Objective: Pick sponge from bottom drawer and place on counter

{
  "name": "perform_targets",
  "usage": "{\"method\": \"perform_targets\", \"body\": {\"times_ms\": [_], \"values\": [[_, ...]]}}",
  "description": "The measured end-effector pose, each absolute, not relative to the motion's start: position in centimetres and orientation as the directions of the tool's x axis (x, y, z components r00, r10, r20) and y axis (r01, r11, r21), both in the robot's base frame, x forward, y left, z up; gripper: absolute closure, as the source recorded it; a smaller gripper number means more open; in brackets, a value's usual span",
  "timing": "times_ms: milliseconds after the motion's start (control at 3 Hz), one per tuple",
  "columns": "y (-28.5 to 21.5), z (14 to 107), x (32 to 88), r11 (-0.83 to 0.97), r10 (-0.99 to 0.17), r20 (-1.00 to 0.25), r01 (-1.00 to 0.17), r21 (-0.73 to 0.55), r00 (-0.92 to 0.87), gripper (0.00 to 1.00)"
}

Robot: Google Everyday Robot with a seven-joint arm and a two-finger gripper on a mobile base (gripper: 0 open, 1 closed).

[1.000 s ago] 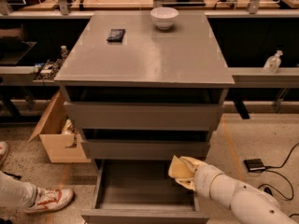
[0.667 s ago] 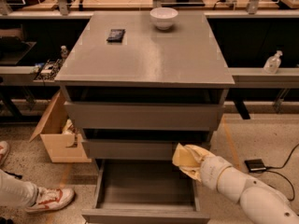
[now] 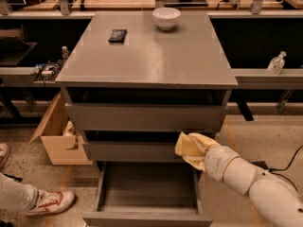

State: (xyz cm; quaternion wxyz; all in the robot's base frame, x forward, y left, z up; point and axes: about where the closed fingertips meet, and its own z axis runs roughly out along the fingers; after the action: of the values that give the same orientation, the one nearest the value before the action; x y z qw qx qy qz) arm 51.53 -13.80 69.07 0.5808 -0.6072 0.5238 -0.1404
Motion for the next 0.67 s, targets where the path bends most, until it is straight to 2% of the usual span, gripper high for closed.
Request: {"method": "perform_targets", "body": {"times_ms": [667], "values": [[-14.5, 75.1, 55.9, 0.218, -0.795, -0.376, -0.355, -0.909, 0.476, 1.0]]}}
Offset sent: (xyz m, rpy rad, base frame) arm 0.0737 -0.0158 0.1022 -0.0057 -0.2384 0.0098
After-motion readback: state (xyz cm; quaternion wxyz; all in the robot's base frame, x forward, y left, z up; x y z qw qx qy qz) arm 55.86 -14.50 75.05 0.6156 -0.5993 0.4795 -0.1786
